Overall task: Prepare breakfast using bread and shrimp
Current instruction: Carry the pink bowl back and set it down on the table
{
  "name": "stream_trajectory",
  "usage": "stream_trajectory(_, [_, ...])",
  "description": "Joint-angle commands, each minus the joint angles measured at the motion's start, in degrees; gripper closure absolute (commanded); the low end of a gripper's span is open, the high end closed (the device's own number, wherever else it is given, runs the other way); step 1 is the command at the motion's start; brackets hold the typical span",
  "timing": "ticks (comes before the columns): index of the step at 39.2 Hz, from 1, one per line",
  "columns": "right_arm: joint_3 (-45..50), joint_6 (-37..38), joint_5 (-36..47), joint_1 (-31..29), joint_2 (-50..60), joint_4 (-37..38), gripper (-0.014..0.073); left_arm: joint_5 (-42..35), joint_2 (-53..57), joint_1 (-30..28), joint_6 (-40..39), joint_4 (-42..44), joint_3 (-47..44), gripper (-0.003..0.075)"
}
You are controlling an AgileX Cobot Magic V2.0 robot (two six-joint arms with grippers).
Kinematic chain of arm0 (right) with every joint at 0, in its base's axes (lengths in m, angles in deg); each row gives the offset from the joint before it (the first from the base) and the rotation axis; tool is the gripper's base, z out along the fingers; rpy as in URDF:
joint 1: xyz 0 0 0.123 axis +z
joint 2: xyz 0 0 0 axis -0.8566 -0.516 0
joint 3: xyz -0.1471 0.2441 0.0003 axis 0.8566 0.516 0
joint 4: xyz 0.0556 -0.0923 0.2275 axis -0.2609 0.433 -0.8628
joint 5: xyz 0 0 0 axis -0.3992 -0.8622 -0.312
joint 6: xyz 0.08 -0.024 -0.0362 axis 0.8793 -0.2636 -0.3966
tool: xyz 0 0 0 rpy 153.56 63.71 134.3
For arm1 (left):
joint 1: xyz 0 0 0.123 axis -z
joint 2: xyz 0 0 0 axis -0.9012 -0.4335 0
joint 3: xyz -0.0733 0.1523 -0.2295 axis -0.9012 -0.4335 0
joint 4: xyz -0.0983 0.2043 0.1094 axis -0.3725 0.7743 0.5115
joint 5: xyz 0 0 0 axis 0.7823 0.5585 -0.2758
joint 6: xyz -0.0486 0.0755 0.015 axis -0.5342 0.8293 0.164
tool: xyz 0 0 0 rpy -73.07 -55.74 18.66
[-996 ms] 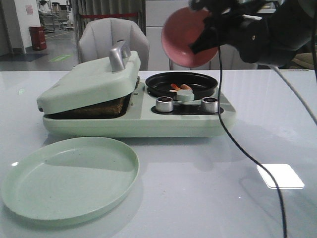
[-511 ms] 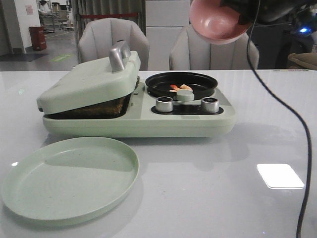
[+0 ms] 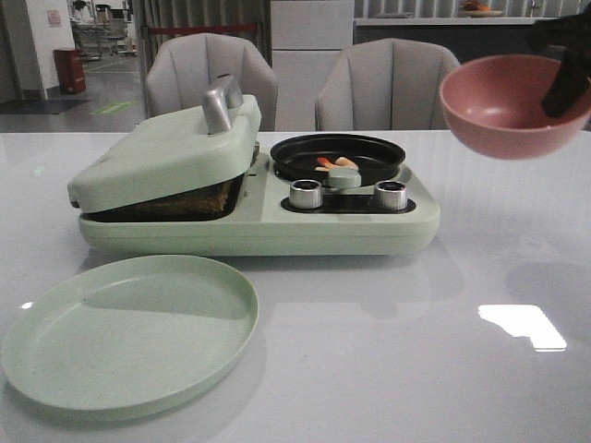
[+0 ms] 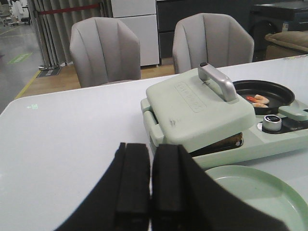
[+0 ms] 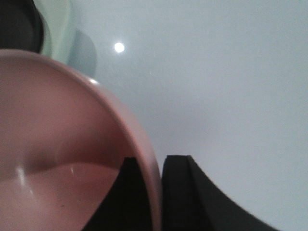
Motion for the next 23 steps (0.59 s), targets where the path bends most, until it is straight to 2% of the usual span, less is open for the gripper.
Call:
stream_trajectory(1, [-2.0,5.7,-1.7,-0.4,3.2,7.0,0.0452,-4.5,-0.8,0.3,-0.6,-0.4,1.5,0.0606])
stream_trajectory(4, [-1.6,9.1,-3.7,-0.6,2.8,8.8,0.0452,-4.5,-0.8,0.3,-0.6,-0.4,1.5,0.0606])
stream_trajectory(12, [-1.4,9.2,-8.0,-0.6,-1.3,8.6,0.0452,-4.5,-0.8,0.3,-0.6,-0.4,1.5,0.0606])
stream_trajectory(19, [-1.4,9.2,-7.8,-0.6,-4.2,5.8,0.0447,-4.5,-0.8,0.3,-0.6,-0.4,1.5,0.0606])
stream_trajectory(23, [-1.4,8.8,-7.5,-0.4,-5.0,4.6,0.0410,-4.5,-0.8,0.3,-0.6,-0.4,1.5,0.0606])
